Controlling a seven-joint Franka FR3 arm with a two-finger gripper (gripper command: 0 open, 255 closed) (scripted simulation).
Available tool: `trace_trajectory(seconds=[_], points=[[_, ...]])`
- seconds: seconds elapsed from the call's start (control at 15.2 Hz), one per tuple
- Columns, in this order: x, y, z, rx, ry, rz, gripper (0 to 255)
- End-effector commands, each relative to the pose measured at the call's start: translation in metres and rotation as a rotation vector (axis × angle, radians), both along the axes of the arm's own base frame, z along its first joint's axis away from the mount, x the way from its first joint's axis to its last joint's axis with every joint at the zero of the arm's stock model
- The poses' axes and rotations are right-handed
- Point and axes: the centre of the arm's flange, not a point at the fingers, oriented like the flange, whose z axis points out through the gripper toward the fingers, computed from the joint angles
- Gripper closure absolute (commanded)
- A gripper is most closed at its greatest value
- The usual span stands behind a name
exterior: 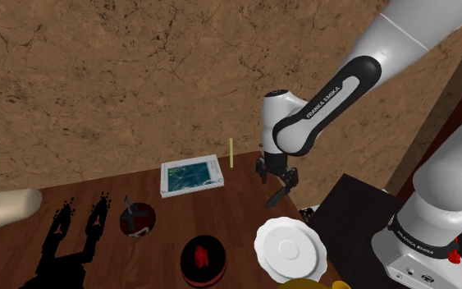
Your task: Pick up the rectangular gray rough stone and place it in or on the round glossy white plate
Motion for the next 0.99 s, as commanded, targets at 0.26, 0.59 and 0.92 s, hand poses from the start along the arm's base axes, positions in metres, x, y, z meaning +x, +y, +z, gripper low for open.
trace_trajectory(seconds=[0.26,0.59,0.92], points=[[-0.004,0.002,-0.040,-0.001,0.006,-0.043,0],[-0.006,0.003,-0.053,-0.001,0.006,-0.043,0],[-0.006,0.003,-0.053,-0.001,0.006,-0.043,0]])
